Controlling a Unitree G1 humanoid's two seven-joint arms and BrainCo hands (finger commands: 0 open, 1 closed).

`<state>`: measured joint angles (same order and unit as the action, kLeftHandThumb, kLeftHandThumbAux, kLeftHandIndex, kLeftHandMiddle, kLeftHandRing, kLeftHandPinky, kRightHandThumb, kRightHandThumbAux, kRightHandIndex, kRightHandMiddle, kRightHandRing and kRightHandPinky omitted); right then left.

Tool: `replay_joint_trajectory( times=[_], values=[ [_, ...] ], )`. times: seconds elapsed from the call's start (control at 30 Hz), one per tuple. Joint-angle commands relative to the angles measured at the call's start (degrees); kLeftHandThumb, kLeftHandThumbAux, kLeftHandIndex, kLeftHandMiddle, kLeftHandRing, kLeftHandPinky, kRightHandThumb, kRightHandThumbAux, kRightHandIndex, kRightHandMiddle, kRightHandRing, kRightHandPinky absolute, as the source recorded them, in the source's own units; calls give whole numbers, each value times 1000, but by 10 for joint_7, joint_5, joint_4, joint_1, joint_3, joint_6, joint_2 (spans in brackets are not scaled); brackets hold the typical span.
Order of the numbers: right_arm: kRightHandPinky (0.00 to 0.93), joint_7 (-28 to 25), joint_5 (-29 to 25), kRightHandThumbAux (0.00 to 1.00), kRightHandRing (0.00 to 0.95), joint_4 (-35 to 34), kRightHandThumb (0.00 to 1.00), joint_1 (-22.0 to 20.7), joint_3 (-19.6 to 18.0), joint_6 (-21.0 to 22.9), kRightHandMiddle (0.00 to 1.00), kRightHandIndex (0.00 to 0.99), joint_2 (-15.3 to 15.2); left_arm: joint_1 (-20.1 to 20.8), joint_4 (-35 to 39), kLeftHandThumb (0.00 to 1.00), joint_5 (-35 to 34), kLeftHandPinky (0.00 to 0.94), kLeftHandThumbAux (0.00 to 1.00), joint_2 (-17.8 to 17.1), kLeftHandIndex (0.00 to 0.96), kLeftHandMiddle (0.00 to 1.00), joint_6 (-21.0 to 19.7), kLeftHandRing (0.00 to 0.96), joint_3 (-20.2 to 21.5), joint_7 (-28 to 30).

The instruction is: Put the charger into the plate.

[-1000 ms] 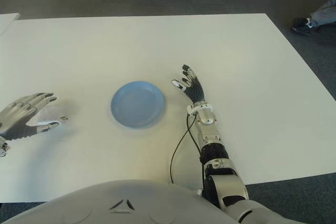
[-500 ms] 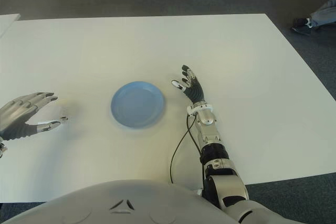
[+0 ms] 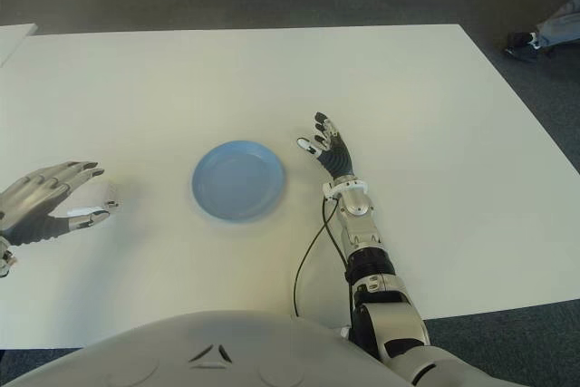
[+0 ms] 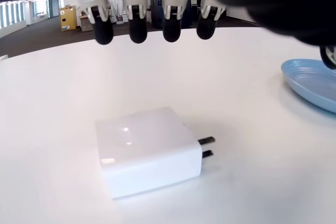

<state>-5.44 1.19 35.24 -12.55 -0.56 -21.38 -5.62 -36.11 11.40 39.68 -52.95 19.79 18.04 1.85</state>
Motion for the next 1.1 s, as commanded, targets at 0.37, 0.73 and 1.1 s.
replay_joint_trajectory(
  times=[0.37, 0.73, 1.1],
  values=[
    [71, 3, 10, 545, 21, 5, 41, 14, 5, 18, 8, 0, -2, 3, 0, 346, -3, 0, 84, 1, 0, 0, 15, 0, 1, 46],
    [75, 2, 13, 526, 23, -1, 34, 17, 7, 21, 10, 0, -4, 15, -18, 359, -15, 0, 90, 3, 0, 0, 26, 0, 0, 57],
    [79, -2, 11, 538, 24, -3, 30, 19, 6, 24, 10, 0, -7, 28, -40, 405, -33, 0, 123, 8, 0, 0, 24, 0, 26, 46]
  ],
)
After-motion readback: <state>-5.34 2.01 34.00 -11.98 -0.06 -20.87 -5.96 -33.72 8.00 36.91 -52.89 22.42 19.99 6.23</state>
